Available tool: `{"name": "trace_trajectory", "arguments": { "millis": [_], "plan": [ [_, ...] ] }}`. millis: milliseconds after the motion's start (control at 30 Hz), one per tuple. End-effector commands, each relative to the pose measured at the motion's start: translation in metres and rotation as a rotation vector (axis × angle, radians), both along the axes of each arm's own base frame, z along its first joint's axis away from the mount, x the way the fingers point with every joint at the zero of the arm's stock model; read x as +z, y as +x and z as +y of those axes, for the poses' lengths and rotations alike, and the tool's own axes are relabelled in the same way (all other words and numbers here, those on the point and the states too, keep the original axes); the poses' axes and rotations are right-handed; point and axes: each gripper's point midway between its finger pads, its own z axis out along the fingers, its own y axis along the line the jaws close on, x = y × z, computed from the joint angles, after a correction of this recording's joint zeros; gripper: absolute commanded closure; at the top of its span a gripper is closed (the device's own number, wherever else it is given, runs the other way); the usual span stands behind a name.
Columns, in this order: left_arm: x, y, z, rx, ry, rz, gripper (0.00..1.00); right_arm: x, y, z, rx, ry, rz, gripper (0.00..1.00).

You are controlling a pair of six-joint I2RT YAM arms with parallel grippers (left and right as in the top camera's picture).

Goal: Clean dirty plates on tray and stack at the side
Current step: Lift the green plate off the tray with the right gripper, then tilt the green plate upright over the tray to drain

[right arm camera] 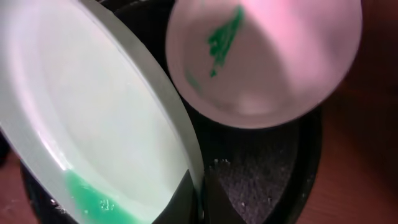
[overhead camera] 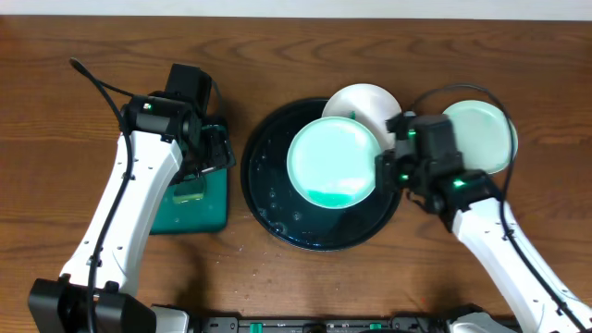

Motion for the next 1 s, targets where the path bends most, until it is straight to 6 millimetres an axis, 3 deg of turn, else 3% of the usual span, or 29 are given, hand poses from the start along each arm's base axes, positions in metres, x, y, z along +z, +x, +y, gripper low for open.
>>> {"name": "trace_trajectory", "arguments": {
  "millis": [0,433,633,967],
  "plan": [
    [0.003,0.0,0.0,-0.008,0.002,-0.01,0.19,0.032,0.014,-0.005,-0.02,-0.254,-0.172,0.99],
    [0.003,0.0,0.0,-0.008,0.002,-0.009,0.19,0.11,0.018,-0.012,0.012,-0.852,-0.491,0.99],
    [0.003,0.0,0.0,-0.008,0.002,-0.009,0.19,0.134,0.012,-0.002,0.106,-1.084,-0.577,0.99],
    [0.003,0.0,0.0,-0.008,0.002,-0.009,0.19,0.16,-0.007,0.02,0.194,-1.307,-0.658,0.99]
  ]
}}
